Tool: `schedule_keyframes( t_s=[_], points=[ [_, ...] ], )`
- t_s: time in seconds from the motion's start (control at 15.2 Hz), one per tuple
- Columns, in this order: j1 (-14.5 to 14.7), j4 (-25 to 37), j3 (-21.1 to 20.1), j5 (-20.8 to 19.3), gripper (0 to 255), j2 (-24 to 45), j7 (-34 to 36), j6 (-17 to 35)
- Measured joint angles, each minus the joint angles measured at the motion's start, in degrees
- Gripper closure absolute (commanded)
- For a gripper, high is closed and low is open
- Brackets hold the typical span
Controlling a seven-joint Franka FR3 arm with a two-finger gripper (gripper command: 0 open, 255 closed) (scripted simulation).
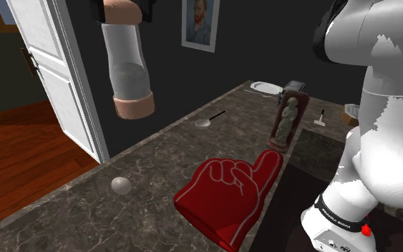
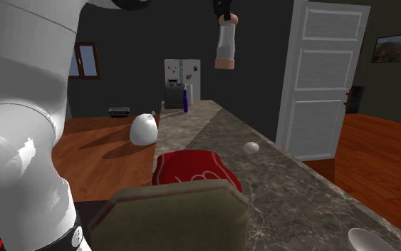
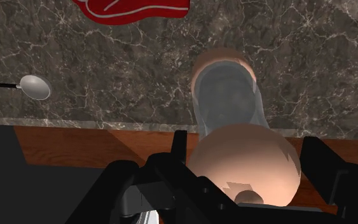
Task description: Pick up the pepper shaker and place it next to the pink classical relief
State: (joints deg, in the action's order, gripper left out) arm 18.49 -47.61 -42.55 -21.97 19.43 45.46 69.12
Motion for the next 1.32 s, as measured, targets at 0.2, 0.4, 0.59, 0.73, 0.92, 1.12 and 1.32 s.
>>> schedule_keyframes(
  t_s=[0.2, 0.4, 0.59, 0.73, 0.92, 1.12, 1.32],
  points=[
    [-7.0, -7.3, -0.3, 4.9, 255, -6.1, -2.9, 2.5],
    [-15.0, -16.0, 1.2, 12.0, 255, -14.2, -8.5, 5.6],
    [-20.7, -25.3, 5.2, 18.7, 255, -22.3, -15.1, 9.2],
    [-22.7, -29.8, 8.0, 21.7, 255, -26.5, -19.1, 10.5],
    [-24.6, -34.0, 12.5, 24.7, 255, -31.3, -25.0, 10.7],
    [-25.9, -38.0, 16.7, 26.4, 255, -35.1, -30.3, 11.2],
    [-27.1, -40.9, 20.9, 27.3, 255, -37.8, -35.5, 11.3]
  ],
)
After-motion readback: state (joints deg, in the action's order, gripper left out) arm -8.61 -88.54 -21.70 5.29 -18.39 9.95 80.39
